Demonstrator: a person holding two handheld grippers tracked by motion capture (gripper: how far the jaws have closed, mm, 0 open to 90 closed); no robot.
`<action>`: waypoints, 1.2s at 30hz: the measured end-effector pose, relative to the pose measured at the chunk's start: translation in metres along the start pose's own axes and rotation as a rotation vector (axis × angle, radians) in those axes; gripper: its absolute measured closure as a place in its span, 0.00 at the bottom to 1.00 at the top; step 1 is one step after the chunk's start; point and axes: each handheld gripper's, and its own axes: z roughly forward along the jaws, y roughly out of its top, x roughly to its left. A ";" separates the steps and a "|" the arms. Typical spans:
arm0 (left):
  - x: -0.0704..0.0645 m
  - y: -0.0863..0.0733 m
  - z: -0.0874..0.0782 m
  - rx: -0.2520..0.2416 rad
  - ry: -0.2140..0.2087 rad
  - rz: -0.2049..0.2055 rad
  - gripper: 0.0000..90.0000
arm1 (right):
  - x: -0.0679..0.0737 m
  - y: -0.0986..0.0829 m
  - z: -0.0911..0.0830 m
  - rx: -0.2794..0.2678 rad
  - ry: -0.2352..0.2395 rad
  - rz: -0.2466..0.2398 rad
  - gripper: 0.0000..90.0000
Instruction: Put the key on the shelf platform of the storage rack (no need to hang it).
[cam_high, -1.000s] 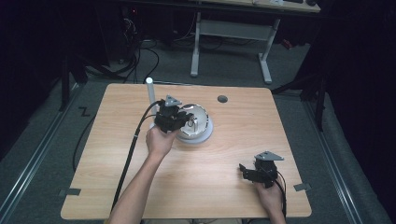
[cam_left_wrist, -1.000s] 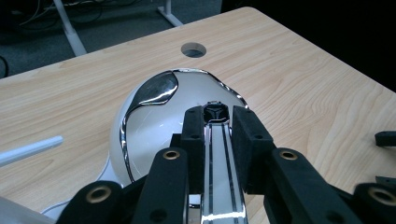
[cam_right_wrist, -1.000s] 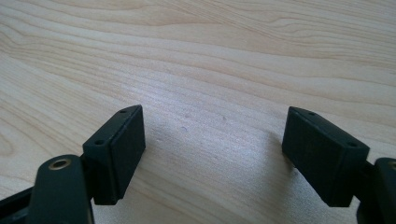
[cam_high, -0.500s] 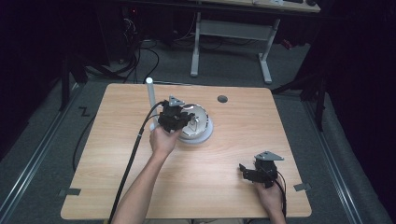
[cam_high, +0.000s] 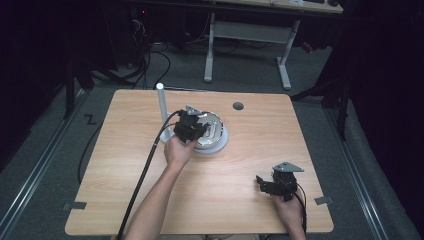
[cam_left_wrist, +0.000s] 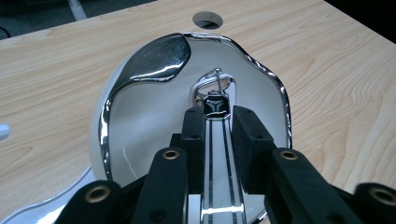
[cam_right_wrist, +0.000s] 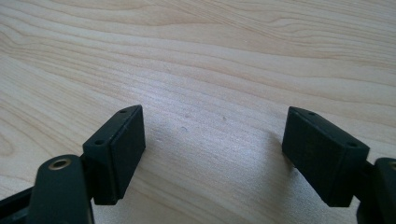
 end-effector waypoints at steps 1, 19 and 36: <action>-0.001 -0.001 0.001 0.000 0.007 -0.007 0.84 | 0.000 0.000 0.000 0.000 0.000 0.000 0.24; 0.003 -0.006 0.004 0.010 0.049 0.037 0.67 | 0.000 0.000 0.000 0.000 0.000 0.001 0.24; 0.013 0.012 -0.031 -0.025 -0.004 0.020 0.55 | 0.000 0.000 0.000 0.000 0.000 0.001 0.24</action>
